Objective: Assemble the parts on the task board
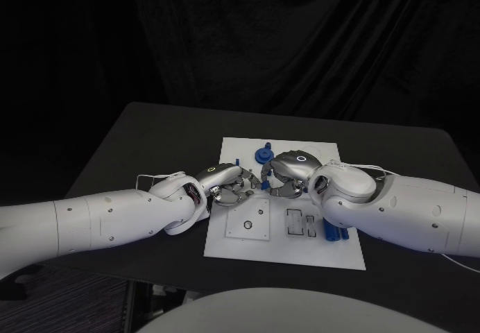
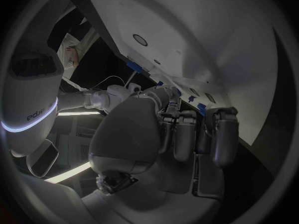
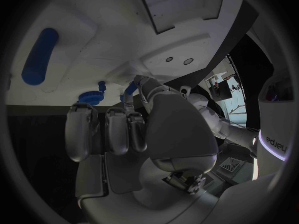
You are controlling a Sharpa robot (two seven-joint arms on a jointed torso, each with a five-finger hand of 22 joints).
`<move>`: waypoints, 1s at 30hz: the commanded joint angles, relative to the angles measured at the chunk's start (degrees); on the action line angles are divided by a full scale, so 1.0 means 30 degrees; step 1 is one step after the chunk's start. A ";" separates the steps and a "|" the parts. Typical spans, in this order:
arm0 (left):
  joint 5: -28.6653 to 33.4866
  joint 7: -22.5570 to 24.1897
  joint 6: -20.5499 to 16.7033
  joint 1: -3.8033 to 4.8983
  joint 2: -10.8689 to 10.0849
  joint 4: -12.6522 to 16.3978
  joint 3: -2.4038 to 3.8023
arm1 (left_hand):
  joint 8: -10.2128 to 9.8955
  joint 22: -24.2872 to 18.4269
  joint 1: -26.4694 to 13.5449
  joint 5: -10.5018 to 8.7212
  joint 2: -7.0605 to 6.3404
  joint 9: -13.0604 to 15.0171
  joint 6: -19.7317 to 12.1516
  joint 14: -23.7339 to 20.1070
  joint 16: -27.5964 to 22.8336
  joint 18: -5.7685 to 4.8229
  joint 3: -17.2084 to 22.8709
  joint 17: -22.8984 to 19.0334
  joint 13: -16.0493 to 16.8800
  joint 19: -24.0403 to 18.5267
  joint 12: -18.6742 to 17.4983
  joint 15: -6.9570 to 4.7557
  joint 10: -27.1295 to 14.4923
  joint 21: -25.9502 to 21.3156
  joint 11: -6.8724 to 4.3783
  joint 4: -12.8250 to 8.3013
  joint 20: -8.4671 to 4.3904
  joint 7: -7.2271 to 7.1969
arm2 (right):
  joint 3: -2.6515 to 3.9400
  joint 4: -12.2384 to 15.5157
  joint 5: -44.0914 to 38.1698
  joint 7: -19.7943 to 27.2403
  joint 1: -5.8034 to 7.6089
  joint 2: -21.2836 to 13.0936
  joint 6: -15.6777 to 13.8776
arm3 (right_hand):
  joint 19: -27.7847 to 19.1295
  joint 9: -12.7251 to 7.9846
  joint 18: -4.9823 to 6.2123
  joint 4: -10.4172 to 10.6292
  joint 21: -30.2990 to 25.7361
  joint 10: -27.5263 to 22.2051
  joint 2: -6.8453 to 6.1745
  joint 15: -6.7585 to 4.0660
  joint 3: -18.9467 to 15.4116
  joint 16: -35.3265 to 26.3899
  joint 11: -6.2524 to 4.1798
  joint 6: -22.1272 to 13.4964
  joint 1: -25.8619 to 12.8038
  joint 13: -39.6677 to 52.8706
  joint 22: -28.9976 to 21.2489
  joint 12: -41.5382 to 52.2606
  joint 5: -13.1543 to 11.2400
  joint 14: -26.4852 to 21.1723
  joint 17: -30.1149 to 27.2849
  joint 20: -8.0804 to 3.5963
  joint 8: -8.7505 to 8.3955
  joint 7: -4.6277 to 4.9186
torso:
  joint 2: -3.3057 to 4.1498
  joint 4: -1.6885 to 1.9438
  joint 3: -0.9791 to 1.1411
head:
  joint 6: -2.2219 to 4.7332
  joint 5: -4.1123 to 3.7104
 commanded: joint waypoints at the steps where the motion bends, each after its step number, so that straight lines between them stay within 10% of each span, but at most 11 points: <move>1: -0.0030 -0.0172 0.0349 -0.0055 0.0074 0.0003 0.0010 | 0.0120 0.4472 -0.0060 0.0128 -0.0141 0.0040 0.0265 0.1949 0.0049 0.0147 0.0008 0.5030 0.5025 0.1142 0.0066 0.0154 0.1997 -0.0081 0.0177 0.0084 0.0091 0.0010 | 0.0017 0.0082 -0.0039 -0.0456 -0.0018 -0.0031 -0.0417 | 0.0766 0.0482 -0.0132 0.0004 -0.0073 0.1882 0.0195 0.0046 0.0093 -0.0124 0.0160 0.0131 0.0072 0.4874 0.4010 -0.0009 -0.0046 0.1366 0.1859 0.0023 0.0080 -0.0057 | 0.0002 0.0000 -0.0003 | -0.0002 0.0011; 30: -0.0030 0.0089 0.0046 -0.0193 0.0460 -0.0301 0.0012 | -0.0306 0.4467 0.0019 0.0155 -0.0199 -0.0162 -0.0227 0.1949 0.0049 0.0155 0.0077 0.5030 0.5025 0.1136 0.0066 0.0142 0.1997 -0.0096 0.0118 0.0029 0.0122 -0.0112 | 0.0017 0.0294 -0.0009 -0.0336 -0.0018 0.0004 -0.0112 | 0.0758 0.0476 -0.0126 -0.0001 -0.0095 0.1855 0.0178 0.0046 0.0124 -0.0163 0.0159 0.0144 0.0048 0.4843 0.4002 -0.0030 -0.0047 0.1351 0.1803 0.0029 0.0067 -0.0055 | 0.0000 0.0003 -0.0004 | -0.0002 0.0105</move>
